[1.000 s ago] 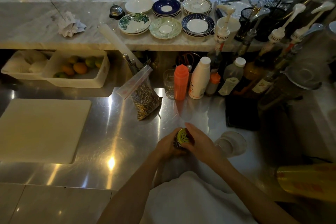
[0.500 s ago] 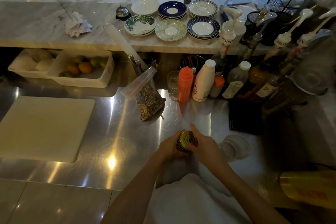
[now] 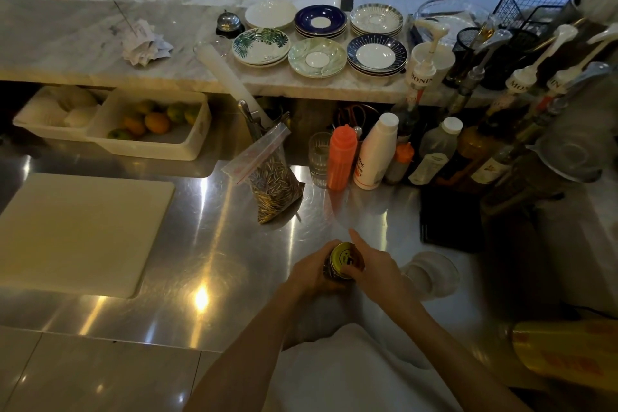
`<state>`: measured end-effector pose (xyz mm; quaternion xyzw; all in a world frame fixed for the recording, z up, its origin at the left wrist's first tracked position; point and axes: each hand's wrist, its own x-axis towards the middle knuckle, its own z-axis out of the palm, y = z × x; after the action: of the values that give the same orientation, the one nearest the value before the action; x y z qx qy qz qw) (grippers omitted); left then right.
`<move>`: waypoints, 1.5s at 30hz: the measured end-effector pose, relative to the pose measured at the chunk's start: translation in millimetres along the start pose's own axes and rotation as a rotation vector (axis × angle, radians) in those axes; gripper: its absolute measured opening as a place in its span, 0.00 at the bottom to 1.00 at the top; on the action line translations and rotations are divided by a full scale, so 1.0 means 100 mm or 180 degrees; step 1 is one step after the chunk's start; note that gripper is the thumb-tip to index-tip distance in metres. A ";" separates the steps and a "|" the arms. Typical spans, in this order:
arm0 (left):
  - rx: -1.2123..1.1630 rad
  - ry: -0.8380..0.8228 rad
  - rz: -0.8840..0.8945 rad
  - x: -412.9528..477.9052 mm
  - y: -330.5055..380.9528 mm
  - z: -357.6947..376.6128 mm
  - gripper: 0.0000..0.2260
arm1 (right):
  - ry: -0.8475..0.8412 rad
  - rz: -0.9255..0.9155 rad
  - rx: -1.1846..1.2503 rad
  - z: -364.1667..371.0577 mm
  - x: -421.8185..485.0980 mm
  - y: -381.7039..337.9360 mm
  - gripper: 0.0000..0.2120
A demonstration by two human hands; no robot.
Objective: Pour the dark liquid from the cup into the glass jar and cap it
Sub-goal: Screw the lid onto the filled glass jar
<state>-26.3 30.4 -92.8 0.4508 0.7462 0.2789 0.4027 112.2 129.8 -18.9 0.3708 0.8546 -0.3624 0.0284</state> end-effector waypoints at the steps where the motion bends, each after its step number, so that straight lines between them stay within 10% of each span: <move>1: -0.0004 -0.0018 -0.0004 0.00 0.00 0.00 0.40 | -0.0003 -0.0009 -0.0178 0.01 0.00 0.00 0.37; 11: 0.0110 -0.0702 0.0153 0.13 -0.01 -0.27 0.37 | -0.0148 -0.1797 -0.0449 0.20 0.22 0.20 0.24; 19: -0.1525 0.1018 -0.0280 -0.20 0.15 0.32 0.13 | 0.1380 -0.0927 -0.0948 0.66 0.24 0.16 0.11; 27: 0.0428 -0.0417 0.0240 0.01 -0.03 -0.19 0.20 | 0.0712 -0.2817 -0.1637 0.51 0.31 0.35 0.11; 33: -0.1344 0.0671 -0.0421 -0.26 0.16 0.31 0.12 | 0.1502 -0.1230 -0.0961 0.68 0.23 0.19 0.07; 40: -0.0090 -0.0112 0.0346 -0.14 0.08 -0.12 0.19 | 0.0725 -0.2932 -0.1749 0.48 0.32 0.46 0.11; 45: -0.0796 0.1000 -0.0243 -0.28 0.17 0.35 0.13 | 0.1505 -0.1904 -0.1223 0.63 0.29 0.39 0.06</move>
<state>18.6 14.3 -87.9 0.3197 0.7760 0.4207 0.3444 102.8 125.6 -98.1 0.1674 0.9595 -0.0938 -0.2061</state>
